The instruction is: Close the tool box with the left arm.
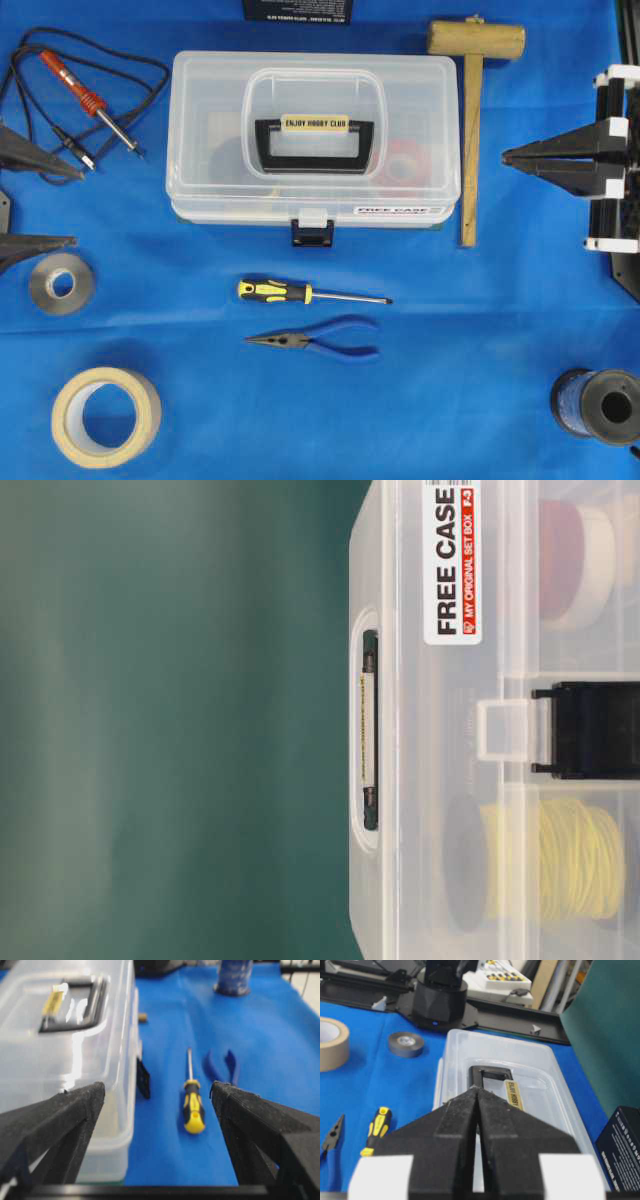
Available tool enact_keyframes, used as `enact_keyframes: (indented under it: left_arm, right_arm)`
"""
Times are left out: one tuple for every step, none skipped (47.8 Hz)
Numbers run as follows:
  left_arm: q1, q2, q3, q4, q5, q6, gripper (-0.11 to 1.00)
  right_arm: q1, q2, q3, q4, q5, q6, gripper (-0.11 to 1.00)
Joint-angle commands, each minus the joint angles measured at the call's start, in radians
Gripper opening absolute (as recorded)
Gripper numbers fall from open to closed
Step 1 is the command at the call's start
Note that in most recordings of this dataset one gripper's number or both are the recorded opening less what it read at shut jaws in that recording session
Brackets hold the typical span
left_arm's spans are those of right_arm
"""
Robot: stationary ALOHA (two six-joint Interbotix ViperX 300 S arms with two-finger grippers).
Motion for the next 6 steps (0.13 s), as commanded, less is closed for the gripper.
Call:
enact_keyframes:
  left_arm:
    - [-0.005, 0.009, 0.028, -0.003, -0.055, -0.009, 0.92]
    - [-0.005, 0.011, 0.037, -0.002, -0.064, -0.012, 0.92]
    - [-0.006, 0.012, 0.046, -0.003, -0.074, -0.015, 0.92]
    - [-0.005, 0.012, 0.055, -0.003, -0.083, -0.020, 0.92]
    - [-0.006, 0.012, 0.064, -0.003, -0.092, -0.025, 0.92]
    - [-0.006, 0.012, 0.071, -0.003, -0.100, -0.028, 0.92]
  right_arm:
    - [-0.002, 0.003, -0.021, -0.002, -0.006, 0.000, 0.00]
    - [-0.002, 0.003, -0.021, -0.002, -0.005, 0.000, 0.00]
    - [-0.002, 0.003, -0.020, -0.002, -0.005, 0.000, 0.00]
    - [-0.002, 0.003, -0.021, -0.002, -0.005, 0.000, 0.00]
    - [-0.002, 0.003, -0.020, -0.002, -0.006, 0.000, 0.00]
    - [-0.002, 0.003, -0.020, -0.002, -0.006, 0.000, 0.00]
